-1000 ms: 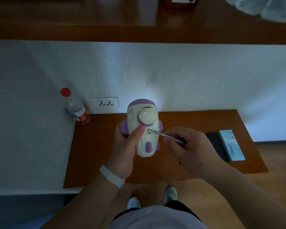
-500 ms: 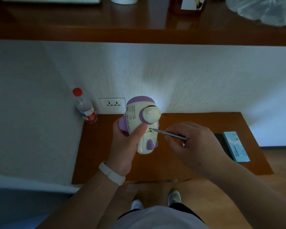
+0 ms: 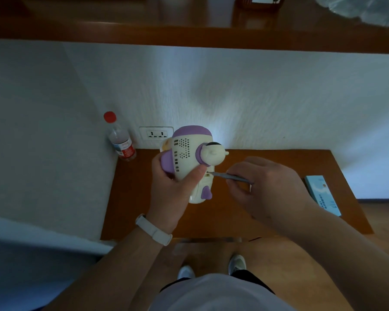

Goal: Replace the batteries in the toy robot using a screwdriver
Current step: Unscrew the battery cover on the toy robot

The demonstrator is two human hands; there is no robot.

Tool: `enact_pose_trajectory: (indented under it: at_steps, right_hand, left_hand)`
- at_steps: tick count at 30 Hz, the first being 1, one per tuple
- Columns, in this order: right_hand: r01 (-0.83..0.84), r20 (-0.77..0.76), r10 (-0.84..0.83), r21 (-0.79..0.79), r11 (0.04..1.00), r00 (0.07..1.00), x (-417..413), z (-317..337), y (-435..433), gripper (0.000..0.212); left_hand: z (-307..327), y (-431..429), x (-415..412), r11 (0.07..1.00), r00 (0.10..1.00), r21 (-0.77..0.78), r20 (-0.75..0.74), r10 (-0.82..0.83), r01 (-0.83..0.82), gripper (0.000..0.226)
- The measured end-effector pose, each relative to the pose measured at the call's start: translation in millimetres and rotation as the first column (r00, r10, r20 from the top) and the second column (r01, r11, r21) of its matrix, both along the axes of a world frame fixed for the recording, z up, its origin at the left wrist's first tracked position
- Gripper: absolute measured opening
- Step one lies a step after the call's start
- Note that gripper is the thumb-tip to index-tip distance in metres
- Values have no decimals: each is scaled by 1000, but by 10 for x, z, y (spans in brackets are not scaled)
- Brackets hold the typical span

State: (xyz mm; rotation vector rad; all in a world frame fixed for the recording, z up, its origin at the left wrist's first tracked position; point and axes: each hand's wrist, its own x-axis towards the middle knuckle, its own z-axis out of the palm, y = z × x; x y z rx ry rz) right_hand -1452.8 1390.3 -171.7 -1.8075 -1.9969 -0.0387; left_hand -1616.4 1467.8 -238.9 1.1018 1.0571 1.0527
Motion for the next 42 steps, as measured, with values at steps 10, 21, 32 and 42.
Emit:
enact_pose_trajectory:
  at_steps: [10, 21, 32, 42]
  right_hand:
    - [25, 44, -22, -73, 997, 999, 41, 36, -9, 31]
    - [202, 42, -198, -309, 930, 979, 65, 124, -22, 45]
    - [144, 26, -144, -369, 918, 989, 126, 77, 23, 35]
    - [95, -132, -140, -300, 949, 981, 138, 102, 34, 16]
  left_hand:
    - [32, -77, 64, 996, 994, 76, -100, 46, -38, 82]
    - [-20, -94, 188, 998, 991, 52, -129, 26, -19, 86]
    - [-29, -52, 231, 1000, 992, 8, -125, 4, -3, 78]
    - [-4, -65, 261, 1000, 995, -7, -97, -11, 11, 72]
